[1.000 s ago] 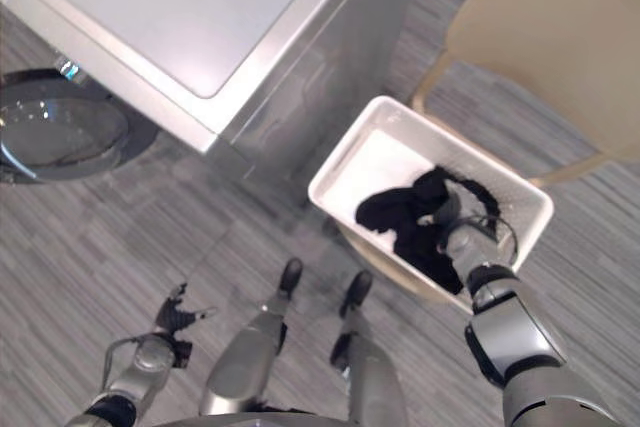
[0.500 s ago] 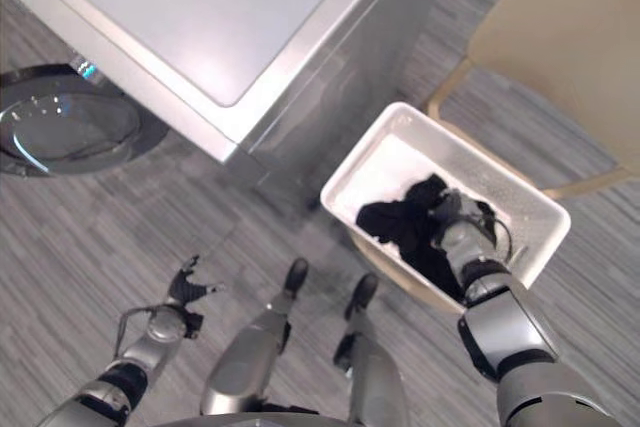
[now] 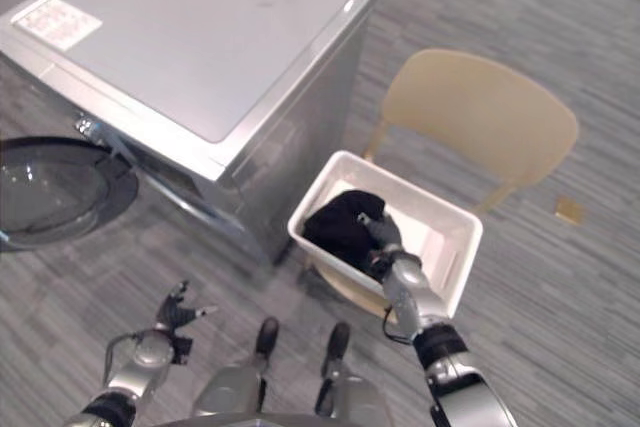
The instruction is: Grab the laundry basket,head to the washer,open it,put in the laundry and shut it.
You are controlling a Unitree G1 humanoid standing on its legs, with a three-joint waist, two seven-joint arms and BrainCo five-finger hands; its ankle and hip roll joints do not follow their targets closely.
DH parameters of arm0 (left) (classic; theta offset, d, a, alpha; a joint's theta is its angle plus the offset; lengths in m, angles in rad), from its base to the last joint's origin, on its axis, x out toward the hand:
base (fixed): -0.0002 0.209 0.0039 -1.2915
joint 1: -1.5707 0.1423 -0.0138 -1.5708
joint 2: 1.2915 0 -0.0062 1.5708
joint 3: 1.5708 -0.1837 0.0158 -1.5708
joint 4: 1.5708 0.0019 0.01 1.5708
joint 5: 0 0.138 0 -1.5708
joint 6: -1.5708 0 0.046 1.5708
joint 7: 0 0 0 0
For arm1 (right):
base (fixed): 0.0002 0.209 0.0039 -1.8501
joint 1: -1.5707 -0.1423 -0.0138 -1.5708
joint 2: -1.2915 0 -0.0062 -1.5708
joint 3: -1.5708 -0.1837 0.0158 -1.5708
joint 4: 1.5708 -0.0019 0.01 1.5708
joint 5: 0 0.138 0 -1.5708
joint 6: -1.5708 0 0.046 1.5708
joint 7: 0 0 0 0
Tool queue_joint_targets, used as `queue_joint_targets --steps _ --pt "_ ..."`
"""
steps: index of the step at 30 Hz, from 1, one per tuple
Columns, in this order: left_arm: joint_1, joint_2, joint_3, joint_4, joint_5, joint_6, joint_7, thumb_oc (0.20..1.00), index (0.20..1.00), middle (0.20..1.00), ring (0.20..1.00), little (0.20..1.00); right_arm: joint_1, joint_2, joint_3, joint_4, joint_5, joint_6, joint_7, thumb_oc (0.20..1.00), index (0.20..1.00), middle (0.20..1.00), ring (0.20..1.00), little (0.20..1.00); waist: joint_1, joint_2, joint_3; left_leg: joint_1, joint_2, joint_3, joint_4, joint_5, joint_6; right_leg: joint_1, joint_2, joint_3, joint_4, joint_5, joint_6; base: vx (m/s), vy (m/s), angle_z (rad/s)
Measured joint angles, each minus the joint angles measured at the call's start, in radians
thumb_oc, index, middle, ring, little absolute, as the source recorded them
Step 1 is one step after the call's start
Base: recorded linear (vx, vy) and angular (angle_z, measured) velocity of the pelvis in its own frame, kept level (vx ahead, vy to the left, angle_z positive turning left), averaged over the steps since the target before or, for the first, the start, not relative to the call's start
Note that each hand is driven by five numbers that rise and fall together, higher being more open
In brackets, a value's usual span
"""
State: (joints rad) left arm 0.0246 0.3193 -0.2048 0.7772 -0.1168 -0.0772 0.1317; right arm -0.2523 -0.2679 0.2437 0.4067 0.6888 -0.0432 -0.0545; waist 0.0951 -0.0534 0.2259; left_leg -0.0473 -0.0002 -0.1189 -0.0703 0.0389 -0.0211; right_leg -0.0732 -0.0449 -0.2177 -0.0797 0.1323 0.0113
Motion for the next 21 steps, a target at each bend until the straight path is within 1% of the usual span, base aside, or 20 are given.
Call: queue_joint_targets --steps 1,2,4,7,8,9,10,11,12,13,14,15,16,17,18,19,20,21 --pt "0.030 0.001 0.009 -0.013 0.000 0.002 -0.001 1.000 1.000 1.000 1.000 1.000 0.021 0.000 0.005 -0.055 0.000 0.000 0.014 0.200 0.200 0.200 0.200 0.200 -0.005 -0.003 -0.010 0.017 -0.002 0.006 0.004 -0.008 0.001 0.015 -0.001 0.010 0.000 -0.002 0.004 0.04 0.101 -0.58" --pt "0.070 -0.001 0.018 -0.018 -0.001 0.003 -0.003 1.000 1.000 1.000 1.000 1.000 0.044 0.000 0.009 -0.096 0.000 -0.007 0.029 0.200 0.200 0.200 0.200 0.200 -0.009 -0.008 -0.036 0.031 -0.001 0.028 0.003 -0.021 0.002 0.021 -0.002 0.026 0.000 -0.004 0.006 0.02 0.064 -0.46" --pt "0.097 -0.002 0.023 -0.017 -0.019 0.011 -0.004 1.000 1.000 1.000 1.000 1.000 0.050 -0.007 0.008 -0.128 0.000 -0.007 0.042 0.200 0.200 0.200 0.200 0.200 -0.006 -0.015 -0.057 0.037 0.005 0.052 -0.001 -0.030 0.014 0.024 -0.002 0.051 0.000 -0.004 0.007 0.00 0.036 -0.36" --pt "0.101 -0.003 0.026 -0.040 -0.036 0.022 -0.005 1.000 1.000 1.000 1.000 1.000 0.078 -0.049 0.006 -0.217 -0.002 0.001 0.055 0.200 0.200 0.200 0.200 0.200 -0.003 -0.022 -0.067 0.049 -0.001 0.052 0.000 -0.029 0.021 0.032 -0.007 0.060 0.008 0.001 0.016 -0.15 -0.027 -0.03" --pt "0.092 -0.003 0.025 -0.058 -0.036 0.022 -0.004 1.000 1.000 1.000 1.000 1.000 0.081 -0.058 0.004 -0.252 -0.001 -0.009 0.061 0.200 0.200 0.200 0.200 0.200 -0.005 -0.020 -0.067 0.043 -0.002 0.036 0.018 -0.012 0.031 0.023 -0.005 0.060 0.052 -0.008 0.027 -0.29 -0.062 0.24" --pt "0.080 -0.003 0.024 -0.069 -0.036 0.023 -0.005 1.000 1.000 1.000 1.000 1.000 0.081 -0.058 0.002 -0.260 -0.001 -0.016 0.061 0.200 0.200 0.200 0.200 0.200 -0.007 -0.015 -0.065 0.038 -0.001 0.022 0.031 -0.011 0.032 0.016 -0.005 0.071 0.089 -0.026 0.043 -0.41 -0.131 0.61" --pt "0.058 0.001 0.022 -0.101 -0.036 0.023 -0.004 1.000 1.000 1.000 1.000 1.000 0.082 -0.060 0.002 -0.263 -0.001 -0.026 0.062 0.200 0.200 0.200 0.200 0.200 -0.009 -0.015 -0.065 0.029 -0.001 -0.002 0.052 -0.023 0.037 -0.002 -0.008 0.122 0.161 -0.080 0.064 -0.32 -0.110 0.72" --pt "0.036 0.005 0.023 -0.135 -0.037 0.025 -0.002 1.000 1.000 1.000 1.000 1.000 0.078 -0.059 -0.003 -0.269 -0.006 -0.026 0.059 0.200 0.200 0.200 0.200 0.200 0.000 -0.004 -0.059 0.006 0.003 -0.014 0.072 0.011 0.038 -0.031 -0.008 0.162 0.258 -0.144 0.061 -0.28 -0.130 1.00" --pt "0.026 0.004 0.020 -0.188 -0.037 0.027 -0.002 1.000 1.000 1.000 1.000 1.000 0.079 -0.063 -0.021 -0.290 -0.011 -0.026 0.054 0.200 0.200 0.200 0.200 0.200 -0.003 -0.001 -0.062 -0.039 0.004 -0.043 0.118 0.026 0.030 -0.077 0.010 0.209 0.435 -0.211 0.063 -0.25 -0.189 1.15" --pt "0.013 0.013 0.006 -0.272 -0.037 0.010 0.000 1.000 1.000 1.000 1.000 1.000 0.075 -0.073 -0.034 -0.319 -0.012 -0.036 0.051 0.200 0.200 0.200 0.200 0.200 -0.003 0.021 -0.068 -0.056 0.021 -0.045 0.121 0.019 0.036 -0.087 0.039 0.227 0.572 -0.276 0.077 -0.24 -0.190 1.19" --pt "0.008 0.032 0.000 -0.326 -0.038 0.007 0.005 1.000 1.000 1.000 1.000 1.000 0.059 -0.064 -0.032 -0.330 -0.013 -0.043 0.046 0.200 0.200 0.200 0.200 0.200 0.010 0.021 -0.068 -0.068 0.014 -0.034 0.118 0.027 0.026 -0.067 0.046 0.235 0.573 -0.303 0.073 -0.29 -0.237 0.84" --pt "0.013 0.055 -0.010 -0.399 -0.038 0.003 0.013 1.000 1.000 1.000 1.000 1.000 0.041 -0.047 -0.034 -0.350 -0.013 -0.053 0.038 0.200 0.200 0.200 0.200 0.200 0.028 0.003 -0.071 -0.083 0.007 -0.028 0.120 0.023 0.019 -0.038 0.039 0.259 0.506 -0.341 0.059 -0.26 -0.189 0.28" --pt "0.016 0.064 -0.013 -0.431 -0.038 -0.013 0.021 1.000 1.000 1.000 1.000 1.000 0.016 -0.028 -0.027 -0.350 -0.013 -0.062 0.036 0.200 0.200 0.200 0.200 0.200 0.051 0.003 -0.071 -0.101 0.005 -0.029 0.119 0.032 0.007 -0.006 0.032 0.256 0.429 -0.366 0.031 -0.36 -0.222 0.04" --pt "0.006 0.052 -0.006 -0.450 -0.040 -0.009 0.030 1.000 1.000 1.000 1.000 1.000 -0.032 -0.024 -0.002 -0.349 -0.012 -0.068 0.029 0.200 0.200 0.200 0.200 0.200 0.077 0.048 -0.059 -0.127 0.030 -0.044 0.121 0.071 -0.021 0.009 0.065 0.244 0.347 -0.354 0.013 -0.37 -0.202 0.06" --pt "0.011 0.050 -0.009 -0.471 -0.040 -0.009 0.030 1.000 1.000 1.000 1.000 1.000 -0.042 -0.026 0.013 -0.353 -0.012 -0.072 0.023 0.200 0.200 0.200 0.200 0.200 0.074 0.062 -0.063 -0.148 0.037 -0.057 0.118 0.097 -0.043 0.006 0.083 0.245 0.312 -0.337 0.000 -0.34 -0.152 0.29" --pt "0.020 0.039 -0.018 -0.495 -0.040 -0.018 0.030 1.000 1.000 1.000 1.000 1.000 -0.049 -0.029 0.038 -0.356 -0.012 -0.078 0.012 0.200 0.200 0.200 0.200 0.200 0.081 0.096 -0.069 -0.160 0.064 -0.074 0.094 0.091 -0.055 0.009 0.120 0.233 0.280 -0.307 -0.026 -0.36 -0.149 0.47" --pt "0.016 0.035 -0.030 -0.496 -0.040 -0.019 0.030 1.000 1.000 1.000 1.000 1.000 -0.049 -0.030 0.048 -0.356 -0.012 -0.083 0.007 0.200 0.200 0.200 0.200 0.200 0.082 0.111 -0.070 -0.162 0.078 -0.084 0.072 0.087 -0.062 0.004 0.145 0.224 0.284 -0.295 -0.031 -0.36 -0.076 0.82" --pt "0.005 0.026 -0.065 -0.496 -0.040 -0.021 0.031 1.000 1.000 1.000 1.000 1.000 -0.046 -0.033 0.068 -0.355 -0.013 -0.086 -0.001 0.200 0.200 0.200 0.200 0.200 0.069 0.117 -0.069 -0.181 0.096 -0.101 0.044 0.069 -0.074 -0.013 0.168 0.197 0.306 -0.294 -0.062 -0.32 -0.017 0.80"
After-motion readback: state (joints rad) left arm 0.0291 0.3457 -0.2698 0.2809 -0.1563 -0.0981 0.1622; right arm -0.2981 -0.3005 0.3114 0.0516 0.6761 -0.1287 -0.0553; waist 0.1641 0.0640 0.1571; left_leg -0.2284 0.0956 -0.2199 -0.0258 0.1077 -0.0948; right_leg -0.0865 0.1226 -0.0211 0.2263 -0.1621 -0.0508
